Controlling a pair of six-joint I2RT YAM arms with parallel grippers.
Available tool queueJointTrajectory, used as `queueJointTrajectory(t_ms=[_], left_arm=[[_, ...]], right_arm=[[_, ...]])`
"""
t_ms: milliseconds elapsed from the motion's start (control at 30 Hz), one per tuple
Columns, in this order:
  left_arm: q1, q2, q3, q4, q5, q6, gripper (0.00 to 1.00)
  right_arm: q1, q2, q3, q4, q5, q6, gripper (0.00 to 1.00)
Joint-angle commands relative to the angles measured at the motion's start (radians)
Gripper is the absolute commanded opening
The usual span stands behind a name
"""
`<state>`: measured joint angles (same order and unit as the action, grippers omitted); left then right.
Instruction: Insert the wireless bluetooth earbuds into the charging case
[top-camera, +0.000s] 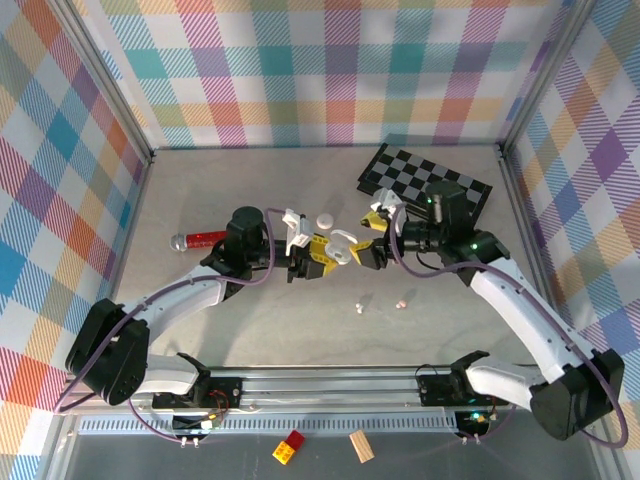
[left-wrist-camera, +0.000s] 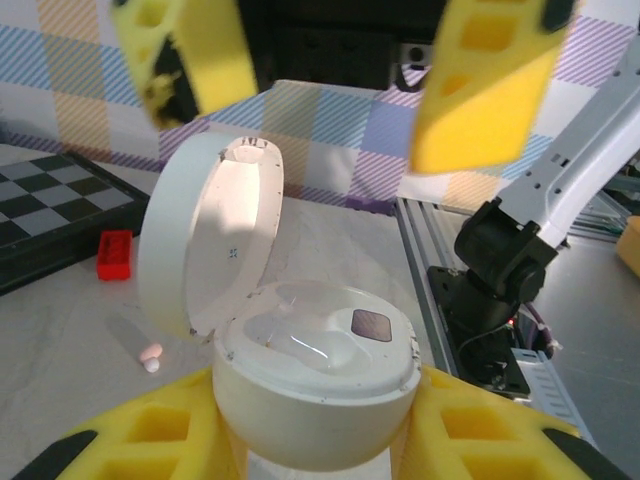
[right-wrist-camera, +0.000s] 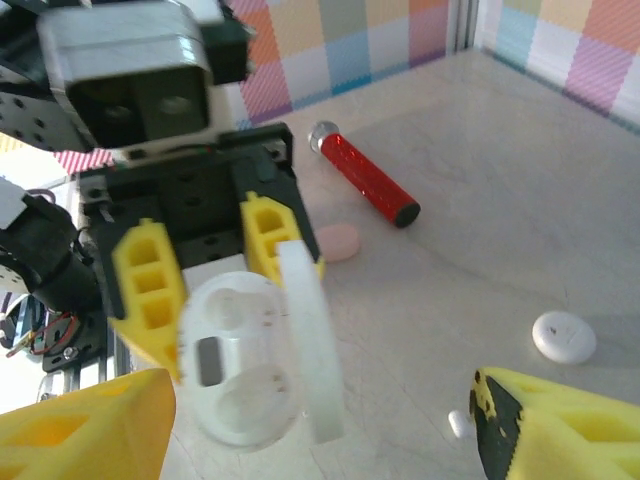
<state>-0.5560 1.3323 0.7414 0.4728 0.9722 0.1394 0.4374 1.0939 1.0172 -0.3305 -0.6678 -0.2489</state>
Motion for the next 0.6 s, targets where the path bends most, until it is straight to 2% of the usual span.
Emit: queueJointTrajectory(t_ms=[0,100,200,400,567], left_arm=[[0.020,0.016,-0.028,0.163,-0.019,-0.058,0.34],[0.043,0.027,-0.054,0.272,-0.040,-0.110,0.34],[0.066,0.029,-0.066,0.326,-0.045,-0.140,0.34],[0.096,0.011,-0.074,0.334,-0.057,-0.139,0.34],[0.111,0.044,-0.079,0.443,-0.058,-0.199,0.34]], right_arm=[[-0.044,-0.060,-0.057,0.147,-0.076,0.106,0.77],[-0.100,-0.115,-0.130,0.259,-0.061,0.248,0.77],[-0.159,-0.164,-0.219,0.353,0.048,0.421,0.81],[-0.190,-0.158,-0.296,0.252,0.190,0.561,0.78],[-0.183,-0.020,-0.345,0.201,0.262,0.704,0.75]])
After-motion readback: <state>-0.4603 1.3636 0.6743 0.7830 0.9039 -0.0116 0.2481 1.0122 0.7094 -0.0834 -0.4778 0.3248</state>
